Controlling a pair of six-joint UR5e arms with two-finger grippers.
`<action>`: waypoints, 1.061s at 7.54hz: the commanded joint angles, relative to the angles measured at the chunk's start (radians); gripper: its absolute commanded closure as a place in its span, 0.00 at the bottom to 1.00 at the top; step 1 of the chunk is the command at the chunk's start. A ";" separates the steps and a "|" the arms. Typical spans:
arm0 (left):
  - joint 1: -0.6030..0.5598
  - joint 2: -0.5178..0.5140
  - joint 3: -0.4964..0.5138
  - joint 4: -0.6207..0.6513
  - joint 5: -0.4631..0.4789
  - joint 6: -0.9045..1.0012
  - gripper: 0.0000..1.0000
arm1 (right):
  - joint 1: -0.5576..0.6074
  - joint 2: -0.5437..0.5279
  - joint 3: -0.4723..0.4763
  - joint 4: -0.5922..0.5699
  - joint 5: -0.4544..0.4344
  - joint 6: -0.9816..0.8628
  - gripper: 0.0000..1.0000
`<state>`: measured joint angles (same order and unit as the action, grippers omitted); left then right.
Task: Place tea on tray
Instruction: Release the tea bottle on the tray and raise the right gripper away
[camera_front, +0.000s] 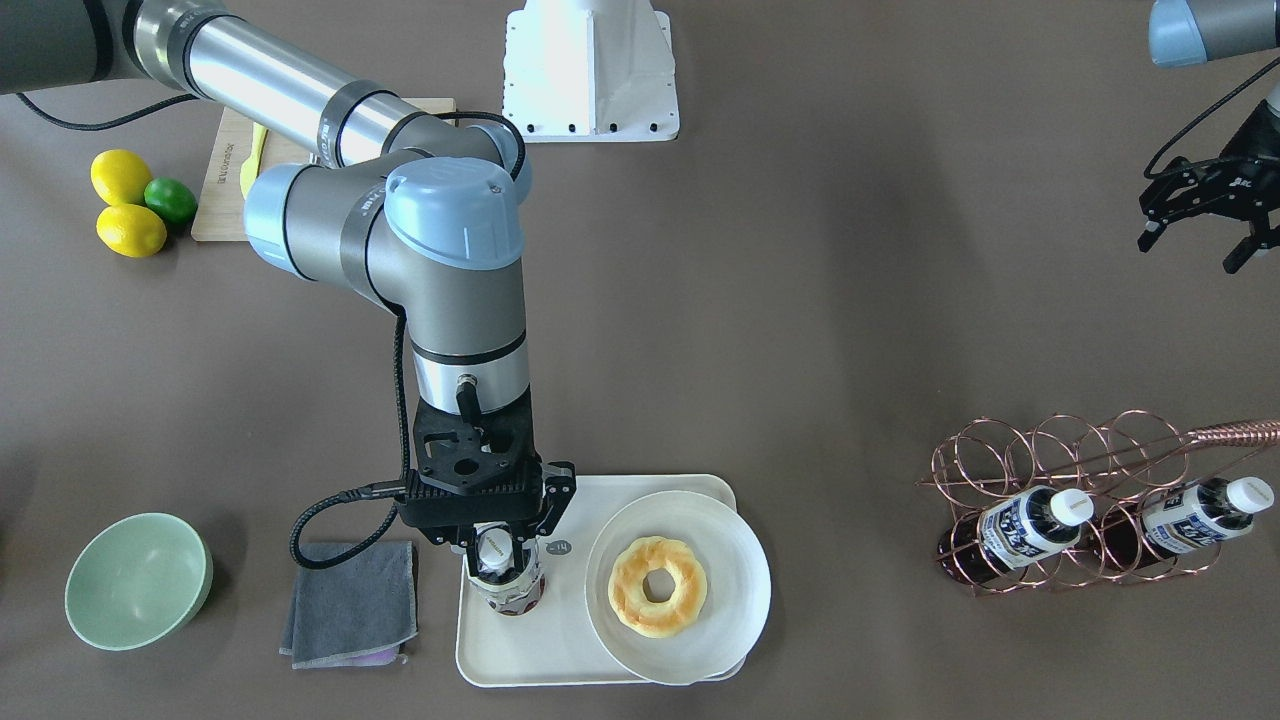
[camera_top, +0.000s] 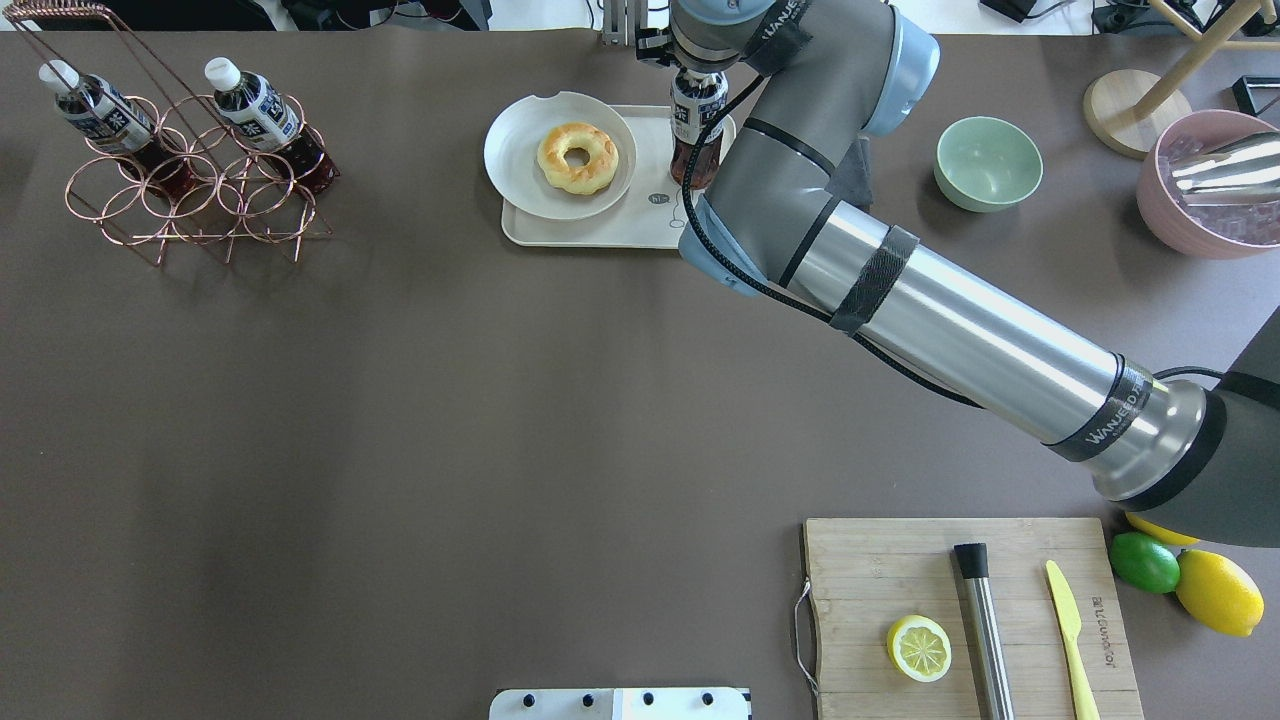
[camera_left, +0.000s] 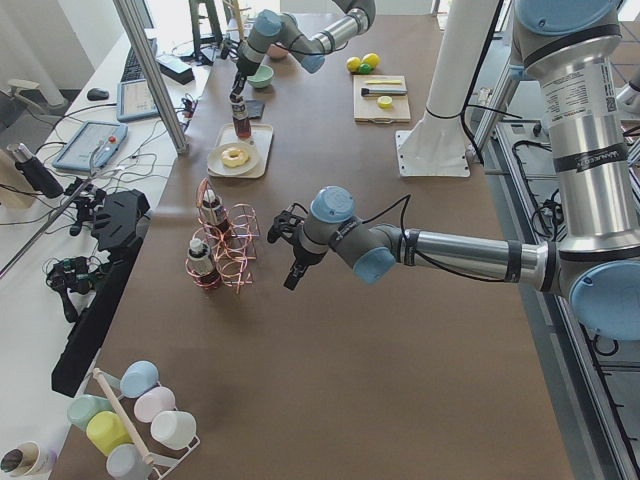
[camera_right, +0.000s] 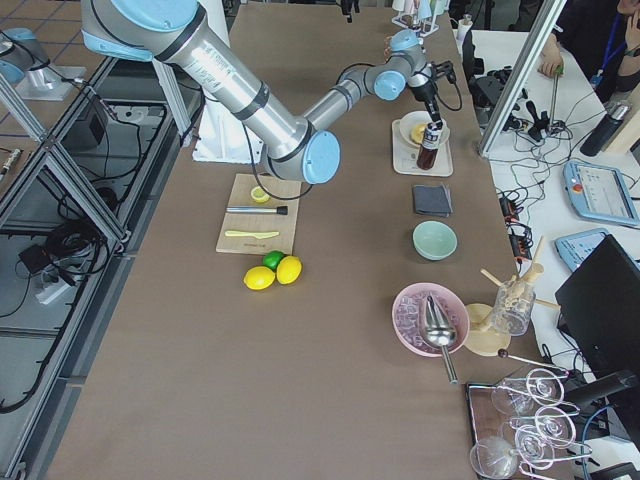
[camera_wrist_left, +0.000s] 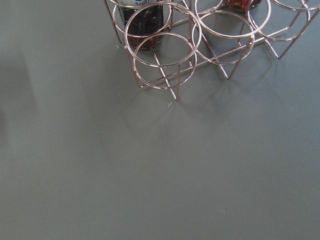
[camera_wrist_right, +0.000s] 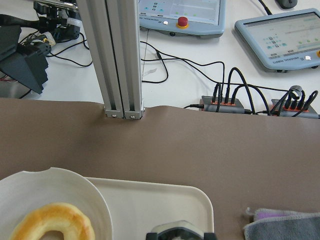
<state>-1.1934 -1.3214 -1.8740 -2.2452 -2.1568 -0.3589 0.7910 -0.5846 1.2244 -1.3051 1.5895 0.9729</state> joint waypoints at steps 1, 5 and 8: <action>0.000 0.001 0.000 -0.001 0.000 0.001 0.00 | -0.015 -0.018 0.001 0.050 -0.013 0.032 0.00; 0.000 0.001 -0.004 -0.001 -0.003 0.001 0.00 | 0.123 -0.009 0.061 0.012 0.213 0.041 0.00; -0.023 0.007 -0.005 -0.001 -0.018 0.005 0.00 | 0.223 -0.291 0.386 -0.195 0.383 -0.064 0.00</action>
<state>-1.1967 -1.3178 -1.8783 -2.2463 -2.1606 -0.3572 0.9559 -0.6762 1.4005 -1.4031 1.8858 0.9920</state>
